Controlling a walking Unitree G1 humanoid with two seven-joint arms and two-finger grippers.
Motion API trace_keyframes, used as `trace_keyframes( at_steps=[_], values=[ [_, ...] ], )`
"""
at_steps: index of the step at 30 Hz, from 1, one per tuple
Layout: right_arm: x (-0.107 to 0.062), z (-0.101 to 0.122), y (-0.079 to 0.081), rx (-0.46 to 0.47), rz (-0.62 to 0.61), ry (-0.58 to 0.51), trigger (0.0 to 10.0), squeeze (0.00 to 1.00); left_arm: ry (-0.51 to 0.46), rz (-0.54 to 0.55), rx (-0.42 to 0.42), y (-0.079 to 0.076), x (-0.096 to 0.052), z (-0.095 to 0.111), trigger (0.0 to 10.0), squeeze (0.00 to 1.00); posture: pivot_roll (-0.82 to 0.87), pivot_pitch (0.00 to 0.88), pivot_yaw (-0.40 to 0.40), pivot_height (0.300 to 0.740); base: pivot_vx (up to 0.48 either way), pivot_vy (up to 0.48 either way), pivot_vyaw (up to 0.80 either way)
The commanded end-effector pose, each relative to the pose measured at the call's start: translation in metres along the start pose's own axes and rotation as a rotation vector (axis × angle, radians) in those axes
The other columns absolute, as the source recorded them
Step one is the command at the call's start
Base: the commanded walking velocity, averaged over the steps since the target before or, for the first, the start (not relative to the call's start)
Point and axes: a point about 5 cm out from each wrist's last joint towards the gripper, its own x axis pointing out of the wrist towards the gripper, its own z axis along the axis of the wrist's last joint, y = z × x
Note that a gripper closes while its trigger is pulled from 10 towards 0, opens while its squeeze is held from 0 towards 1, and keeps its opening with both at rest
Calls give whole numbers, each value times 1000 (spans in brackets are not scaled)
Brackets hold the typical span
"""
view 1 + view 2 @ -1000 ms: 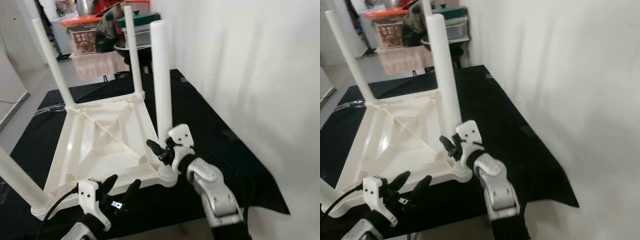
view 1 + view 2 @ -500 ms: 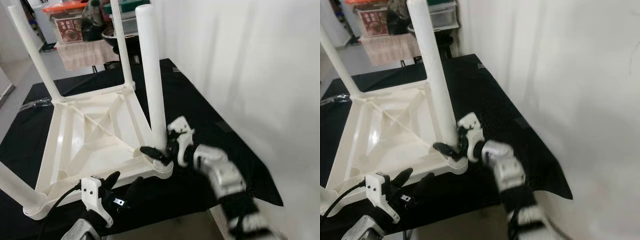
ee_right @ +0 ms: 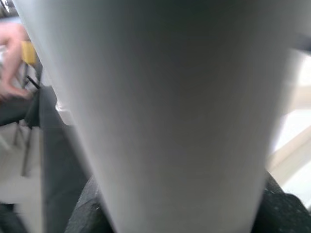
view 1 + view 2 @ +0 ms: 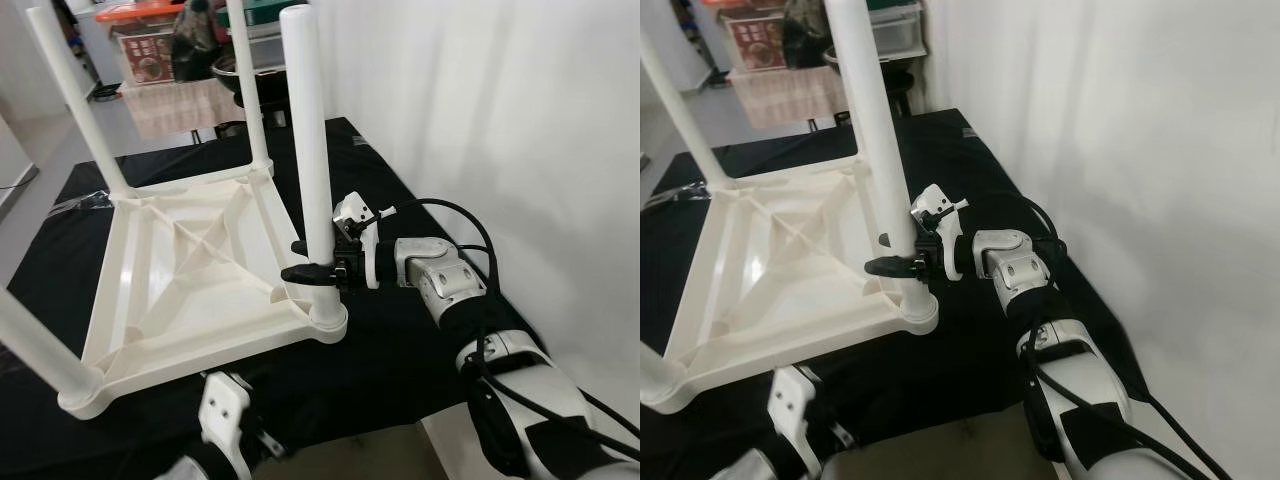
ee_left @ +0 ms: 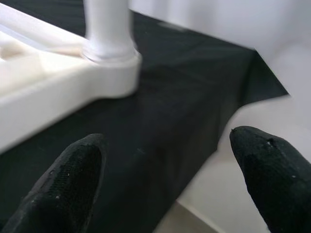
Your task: Building children table
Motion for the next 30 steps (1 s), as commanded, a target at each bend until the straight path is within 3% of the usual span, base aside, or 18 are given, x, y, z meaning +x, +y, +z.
trace_keyframes(
  at_steps=[1,6,7,8,9,11,12,13,14,18,20,21,22,24,25,26,27,30],
  values=[
    [0,-6,-1,23,-28,18,0,0,8,21,25,3,-2,0,10000,0,43,0,25,740,0,0,0],
    [-2,-10,-3,31,-41,20,0,0,-1,53,29,6,-2,-1,10000,0,43,0,25,740,0,0,0],
    [-5,-31,0,67,-130,56,0,0,-29,88,9,9,-4,0,10000,0,47,0,5,740,0,0,0],
    [-5,-31,0,67,-130,56,0,0,-29,88,9,9,-4,0,10000,0,47,0,5,740,0,0,0],
    [-1,-73,14,193,-452,140,0,0,-58,119,-20,13,-6,3,10000,0,18,0,17,740,0,0,0],
    [-1,-73,14,193,-452,140,0,0,-58,119,-20,13,-6,3,10000,0,18,0,17,740,0,0,0],
    [0,-105,43,272,-598,222,0,0,-83,144,-50,18,-7,5,10000,0,1,0,37,740,0,0,0],
    [0,-105,43,272,-598,222,0,0,-83,144,-50,18,-7,5,10000,0,1,0,37,740,0,0,0],
    [0,-118,60,295,-691,272,0,0,-94,150,-67,21,-8,6,10000,0,-24,0,52,740,0,0,0],
    [0,-115,62,282,-747,278,0,0,-90,135,-72,22,-7,7,10000,0,-20,0,56,740,0,0,0],
    [11,-101,63,223,-665,244,0,0,-85,113,-83,21,-6,7,10000,0,-24,0,53,740,0,0,0],
    [13,-99,63,207,-644,248,1882,0,-87,113,-87,21,-5,7,10000,0,-21,0,48,740,0,0,0],
    [16,-98,64,208,-610,243,10000,0,-92,119,-89,21,-5,7,10000,0,-21,0,48,740,0,0,0],
    [18,-97,64,210,-595,240,10000,0,-95,123,-89,21,-5,7,10000,0,-19,0,46,740,0,0,0],
    [18,-93,62,210,-591,215,10000,1000,-100,130,-91,21,-5,7,10000,0,-17,0,44,740,0,0,0],
    [18,-93,62,210,-591,215,10000,1000,-100,130,-91,21,-5,7,10000,0,-17,0,44,740,0,0,0],
    [20,-74,59,221,-553,117,10000,1000,-106,134,-95,22,-4,7,10000,0,-15,0,44,740,0,0,0],
    [19,-44,56,205,-427,-29,10000,1000,-110,133,-101,22,-4,7,10000,0,-16,0,47,740,0,0,0]
  ],
)
